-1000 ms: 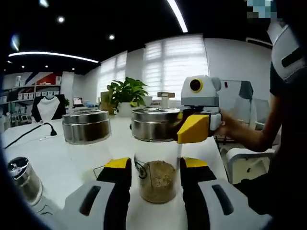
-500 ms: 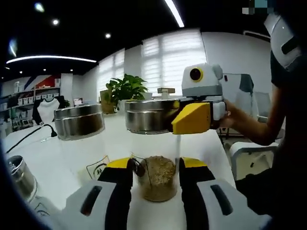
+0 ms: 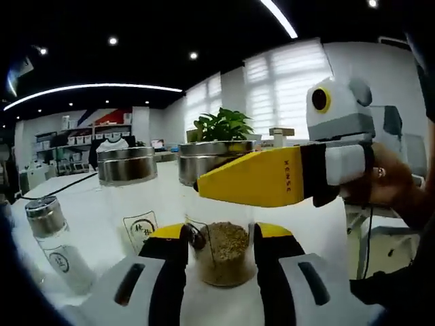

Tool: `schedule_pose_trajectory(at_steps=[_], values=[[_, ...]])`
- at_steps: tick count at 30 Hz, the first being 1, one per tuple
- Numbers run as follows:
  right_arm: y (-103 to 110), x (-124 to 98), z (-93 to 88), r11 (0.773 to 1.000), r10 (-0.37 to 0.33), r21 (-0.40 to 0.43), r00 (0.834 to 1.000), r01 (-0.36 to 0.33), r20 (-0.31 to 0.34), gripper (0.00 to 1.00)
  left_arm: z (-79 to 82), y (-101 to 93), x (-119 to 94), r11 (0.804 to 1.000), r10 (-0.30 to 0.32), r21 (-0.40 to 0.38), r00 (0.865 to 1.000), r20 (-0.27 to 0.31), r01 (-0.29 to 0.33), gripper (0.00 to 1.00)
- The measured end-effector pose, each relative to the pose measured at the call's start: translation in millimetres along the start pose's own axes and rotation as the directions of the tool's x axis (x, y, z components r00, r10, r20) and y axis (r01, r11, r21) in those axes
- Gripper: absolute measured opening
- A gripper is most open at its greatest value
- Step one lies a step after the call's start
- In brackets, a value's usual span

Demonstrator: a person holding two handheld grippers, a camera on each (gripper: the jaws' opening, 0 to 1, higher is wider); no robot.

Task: Rotate the seasoning bottle until the label or dispensing opening points toward the visible target arrow and the bottle remains upright within the marked orientation range

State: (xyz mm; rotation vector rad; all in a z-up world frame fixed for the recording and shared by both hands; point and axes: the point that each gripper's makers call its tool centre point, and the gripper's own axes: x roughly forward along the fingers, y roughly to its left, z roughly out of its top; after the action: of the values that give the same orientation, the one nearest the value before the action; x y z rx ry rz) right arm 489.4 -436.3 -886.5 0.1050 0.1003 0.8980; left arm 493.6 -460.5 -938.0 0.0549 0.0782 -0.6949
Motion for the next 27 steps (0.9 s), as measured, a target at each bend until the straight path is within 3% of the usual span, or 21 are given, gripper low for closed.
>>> schedule_pose_trajectory(at_steps=[4, 10, 13, 14, 15, 20, 27], values=[[-1.3, 5.3, -1.0, 0.996, -0.072, -0.045, 0.997, 0.071, -0.012, 0.46, -0.2, -0.2, 0.1, 0.998, 0.062, -0.004, 0.998, 0.008, -0.062, 0.4], [-7.8, 9.4, 1.0, 0.991, -0.133, -0.017, 0.991, 0.133, 0.012, 0.44, -0.7, 1.9, 0.1, 0.992, 0.127, -0.008, 0.992, 0.007, -0.127, 0.4], [-9.4, 11.1, 1.8, 0.987, -0.152, -0.05, 0.988, 0.152, 0.016, 0.41, -0.6, 1.7, -0.3, 0.99, 0.138, -0.01, 0.99, 0.008, -0.138, 0.4], [-9.9, 10.5, 1.6, 0.984, -0.149, -0.097, 0.989, 0.15, 0.013, 0.4, -0.6, 1.6, -0.6, 0.991, 0.137, -0.009, 0.991, 0.008, -0.137, 0.4], [-7.6, 11.1, 2.7, 0.983, -0.122, -0.136, 0.992, 0.123, 0.02, 0.4, -0.9, 2.1, -1.2, 0.992, 0.129, -0.01, 0.992, 0.01, -0.129, 0.4], [-7.1, 8.9, 1.3, 0.988, -0.079, -0.135, 0.997, 0.08, 0.017, 0.39, -0.8, 1.7, -1.4, 0.998, 0.061, -0.025, 0.998, 0.023, -0.061, 0.4], [0.9, 7.8, 0.9, 0.987, 0.094, -0.131, 0.996, -0.092, 0.006, 0.39, 3.2, 0.1, -2.6, 1.0, -0.017, -0.023, 1.0, 0.016, 0.017, 0.4]])
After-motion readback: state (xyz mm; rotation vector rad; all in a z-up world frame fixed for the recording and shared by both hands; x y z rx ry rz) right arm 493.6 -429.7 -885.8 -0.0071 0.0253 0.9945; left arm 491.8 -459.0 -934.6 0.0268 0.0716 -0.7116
